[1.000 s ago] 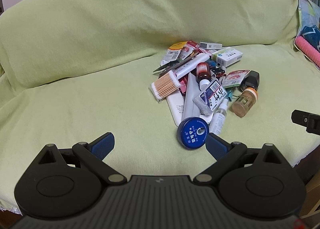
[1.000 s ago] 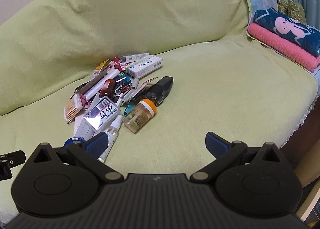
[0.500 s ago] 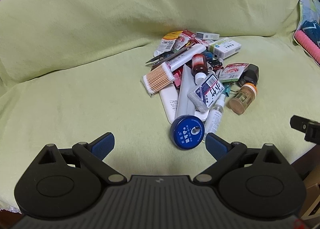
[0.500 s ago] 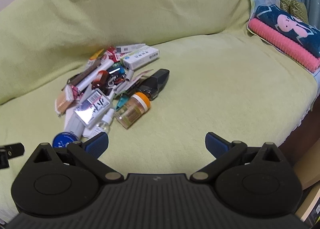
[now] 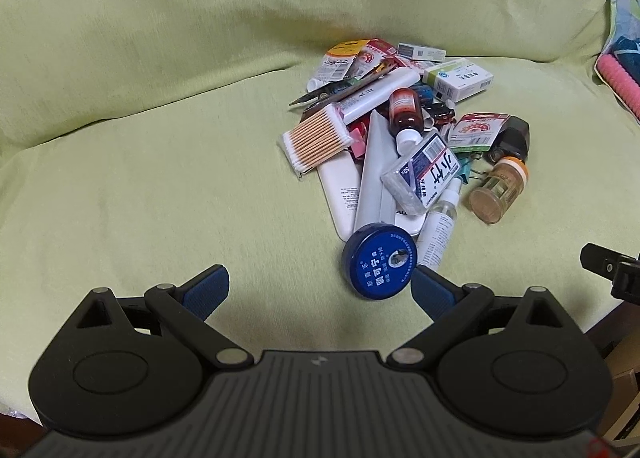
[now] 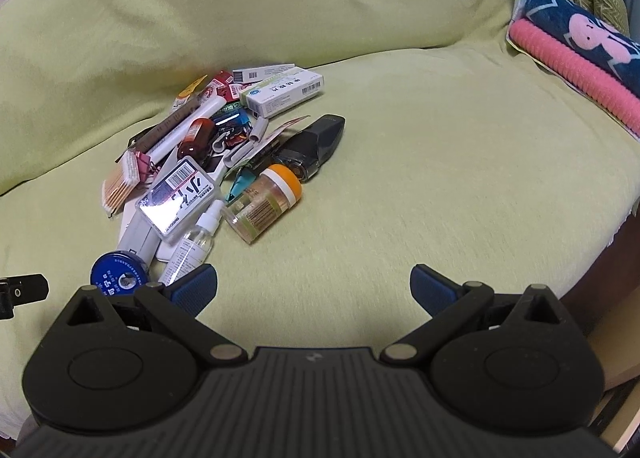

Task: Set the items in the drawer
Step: 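Move the right tool toward the pile of medicine items on the sofa, then grasp the white medicine box with the right gripper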

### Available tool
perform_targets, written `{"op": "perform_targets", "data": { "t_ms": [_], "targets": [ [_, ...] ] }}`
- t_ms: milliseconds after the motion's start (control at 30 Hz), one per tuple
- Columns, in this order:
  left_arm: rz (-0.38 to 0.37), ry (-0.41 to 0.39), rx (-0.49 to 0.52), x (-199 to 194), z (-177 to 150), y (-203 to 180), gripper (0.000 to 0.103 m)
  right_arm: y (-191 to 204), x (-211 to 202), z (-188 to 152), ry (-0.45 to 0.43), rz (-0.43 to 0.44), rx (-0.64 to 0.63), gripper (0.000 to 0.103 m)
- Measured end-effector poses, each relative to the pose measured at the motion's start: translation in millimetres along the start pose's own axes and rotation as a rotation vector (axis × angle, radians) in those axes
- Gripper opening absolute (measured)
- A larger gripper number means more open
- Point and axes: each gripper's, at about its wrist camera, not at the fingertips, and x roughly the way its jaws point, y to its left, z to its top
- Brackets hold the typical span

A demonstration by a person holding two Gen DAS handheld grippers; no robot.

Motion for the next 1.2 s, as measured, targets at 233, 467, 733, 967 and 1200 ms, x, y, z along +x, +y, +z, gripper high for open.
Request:
{"op": "perform_targets", "data": {
  "t_ms": [233,467,733,967,1200],
  "targets": [
    [0.012,0.002,0.017,10,5,-3,0.098,-1,12,4,0.014,0.001,0.002,0.096],
    [0.009,0.016,0.019,22,13,-7,0.098,-5,23,11,0.019,-0.015,0.023,0.096],
    [-0.001,0.014,0.032,34,25,-13,0.098,-5,32,24,0.004,-0.008,0.021,0.096],
    [-0.010,0.008,0.039,43,36,-19,0.098,-1,44,36,-0.013,-0.008,0.005,0.096],
    [-0.020,-0.011,0.042,48,45,-21,0.098,3,54,53,-0.036,-0.020,-0.019,0.096]
  ]
}}
